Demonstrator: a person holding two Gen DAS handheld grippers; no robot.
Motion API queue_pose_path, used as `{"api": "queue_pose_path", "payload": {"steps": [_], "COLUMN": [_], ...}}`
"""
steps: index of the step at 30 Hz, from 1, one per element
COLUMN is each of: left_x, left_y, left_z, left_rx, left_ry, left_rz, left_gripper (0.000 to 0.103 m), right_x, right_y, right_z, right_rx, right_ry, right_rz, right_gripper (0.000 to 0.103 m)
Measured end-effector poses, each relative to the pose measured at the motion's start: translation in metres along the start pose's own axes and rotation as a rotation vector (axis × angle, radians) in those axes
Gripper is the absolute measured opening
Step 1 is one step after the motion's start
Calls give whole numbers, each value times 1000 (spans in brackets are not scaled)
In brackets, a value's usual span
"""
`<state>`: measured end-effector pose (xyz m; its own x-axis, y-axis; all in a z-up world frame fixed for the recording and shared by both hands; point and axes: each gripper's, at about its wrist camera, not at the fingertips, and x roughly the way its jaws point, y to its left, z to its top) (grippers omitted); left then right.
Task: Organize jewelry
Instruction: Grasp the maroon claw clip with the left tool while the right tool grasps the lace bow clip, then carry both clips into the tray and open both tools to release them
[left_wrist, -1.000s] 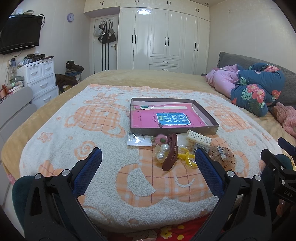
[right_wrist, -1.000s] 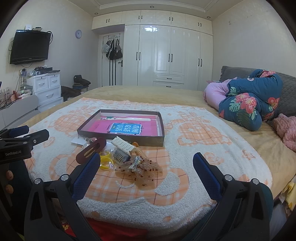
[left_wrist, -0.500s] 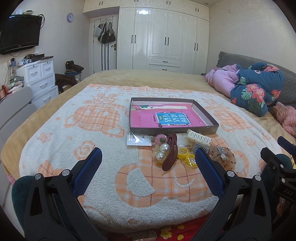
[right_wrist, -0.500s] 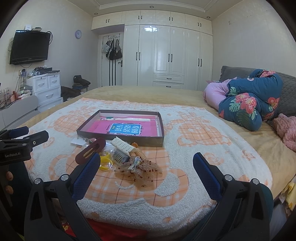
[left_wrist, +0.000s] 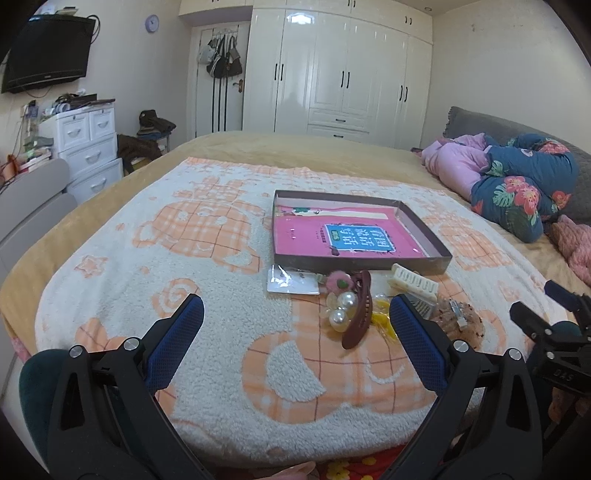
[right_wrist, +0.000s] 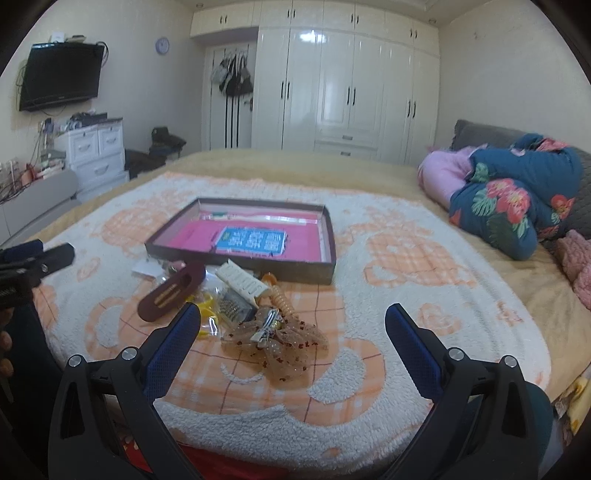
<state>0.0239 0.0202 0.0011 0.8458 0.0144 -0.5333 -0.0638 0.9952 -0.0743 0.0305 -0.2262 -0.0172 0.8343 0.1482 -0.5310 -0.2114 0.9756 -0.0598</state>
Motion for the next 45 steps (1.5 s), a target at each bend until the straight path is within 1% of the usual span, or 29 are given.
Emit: {"api": "queue_pose_path", "payload": {"steps": [6, 7, 13, 15, 16, 18, 19, 21, 24, 25, 26, 27, 30, 31, 32, 33, 34, 35, 36, 37, 38, 42, 45], "left_x": [24, 30, 62, 71, 76, 81, 84, 89, 99, 102, 105, 107, 109, 110, 111, 111, 111, 111, 111, 111, 111, 107, 101], "left_y": [3, 1, -14, -19, -22, -26, -27, -29, -30, -31, -32, -34, -37, -39, -40, -41, -41, -41, -41, -41, -42, -47, -55], "left_z": [5, 6, 5, 1, -1, -7, -8, -11, -15, -16, -17, -19, -21, -21, -21, -22, -22, -21, -21, -21, -21, -24, -24], "left_rx": [-6, -1, 50, 79, 93, 104, 106, 110, 102, 99, 99, 102, 101, 104, 108, 109, 107, 104, 102, 100, 99, 107, 114], "left_ry": [57, 75, 162, 185, 203, 222, 236, 256, 290, 301, 311, 320, 331, 334, 335, 334, 332, 331, 333, 335, 337, 341, 334], "left_rz": [-6, -25, -93, -82, -96, -144, -158, -173, -203, -212, -223, -235, -258, -260, -261, -264, -270, -274, -276, -282, -290, -315, -346], "left_gripper": [92, 92, 92, 92, 91, 82, 80, 71, 59, 56, 51, 46, 38, 38, 35, 30, 27, 22, 16, 14, 9, 4, 2], "right_x": [31, 36, 61, 67, 70, 75, 78, 84, 90, 93, 95, 98, 103, 104, 104, 105, 104, 104, 103, 102, 101, 91, 83], "right_y": [1, 1, -2, -4, -5, -6, -6, -6, -4, -3, -2, 0, 0, 0, 0, 1, 1, 0, 0, -2, -2, -12, -19], "right_z": [3, 4, 3, 0, -2, -6, -7, -10, -12, -13, -14, -15, -19, -19, -20, -21, -22, -23, -23, -23, -23, -22, -19], "right_rx": [-8, -8, -7, -1, 1, 2, 4, 13, 14, 11, 10, 9, 17, 16, 9, 1, -8, -11, -12, -13, -14, 6, 19], "right_ry": [81, 92, 154, 172, 180, 201, 209, 227, 240, 248, 255, 263, 281, 282, 283, 282, 281, 278, 275, 270, 266, 235, 205], "right_rz": [21, 27, 34, 42, 46, 52, 59, 76, 99, 104, 109, 113, 121, 123, 125, 121, 116, 121, 121, 116, 112, 103, 95], "right_gripper": [97, 97, 97, 97, 97, 97, 97, 96, 96, 94, 85, 80, 72, 65, 58, 53, 43, 36, 34, 29, 27, 24, 23]}}
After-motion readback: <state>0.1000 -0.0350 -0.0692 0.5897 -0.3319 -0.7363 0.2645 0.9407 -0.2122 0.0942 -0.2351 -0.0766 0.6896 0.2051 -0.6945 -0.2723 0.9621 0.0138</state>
